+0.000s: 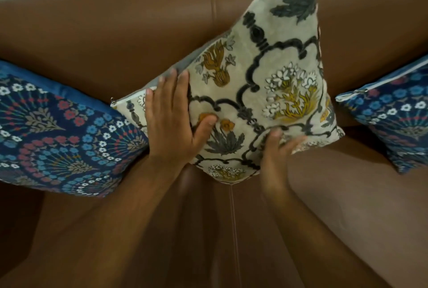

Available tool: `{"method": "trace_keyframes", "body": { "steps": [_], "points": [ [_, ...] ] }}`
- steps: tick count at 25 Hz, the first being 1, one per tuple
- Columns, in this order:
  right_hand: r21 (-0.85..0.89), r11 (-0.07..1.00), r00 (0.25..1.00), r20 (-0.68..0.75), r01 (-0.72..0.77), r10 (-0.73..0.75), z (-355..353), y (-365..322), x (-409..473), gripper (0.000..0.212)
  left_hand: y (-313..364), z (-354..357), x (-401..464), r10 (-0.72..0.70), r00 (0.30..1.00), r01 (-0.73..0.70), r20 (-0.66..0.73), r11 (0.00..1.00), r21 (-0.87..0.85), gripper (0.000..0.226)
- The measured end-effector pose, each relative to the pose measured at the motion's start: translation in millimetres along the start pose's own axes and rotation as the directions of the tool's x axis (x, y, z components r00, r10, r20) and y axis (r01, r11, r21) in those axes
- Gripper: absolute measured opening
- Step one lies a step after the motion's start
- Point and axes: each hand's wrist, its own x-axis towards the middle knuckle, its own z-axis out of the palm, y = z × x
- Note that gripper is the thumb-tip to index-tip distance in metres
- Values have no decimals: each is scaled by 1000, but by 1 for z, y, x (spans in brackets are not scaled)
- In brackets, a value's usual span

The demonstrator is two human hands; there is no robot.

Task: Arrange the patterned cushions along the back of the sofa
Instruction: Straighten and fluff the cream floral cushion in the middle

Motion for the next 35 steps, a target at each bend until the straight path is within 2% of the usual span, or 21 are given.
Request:
{"method": "trace_keyframes", "body": {
  "steps": [2,5,10,13,19,21,25,27,30,31,33,35],
  "points": [
    [-35,999,999,6,-42,42,16,-8,20,96,-3,13,14,-39,999,36,33,996,86,91],
    [-46,999,999,17,-27,28,15,-6,24,97,-3,21,20,-45,996,33,71,985,167,92],
    [-1,998,997,20,69,-69,-35,30,-20,106,-9,3,5,11,998,-15,60,998,65,92],
    [132,991,1000,-21,11,-9,-52,55,-20,99,-9,-11,-2,-4,998,2,67,1000,25,96],
    [238,967,988,145,-90,56,-64,61,-1,116,-8,-22,-5,-37,999,37,-33,999,8,103],
    [285,954,987,151,-91,49,-65,59,3,110,-12,-24,-2,-78,996,79,-41,997,9,103],
    [283,952,983,169,-117,71,-59,60,6,98,-12,-25,6,-73,996,68,51,993,95,94],
    [272,960,989,144,-71,32,-57,58,5,97,-9,-27,13,-78,997,78,1,991,108,85],
    [241,970,997,63,24,-40,-65,55,1,125,-5,-34,18,-88,994,92,-67,994,64,77],
    [230,971,997,32,66,-75,-69,56,1,127,-5,-35,17,-88,993,92,-85,995,47,76],
    [247,962,993,13,112,-119,-75,56,1,120,-6,-33,12,-102,990,106,-96,994,33,77],
    [268,953,989,18,137,-148,-73,57,4,109,-9,-26,7,-158,987,159,-44,987,29,85]
  ]
}}
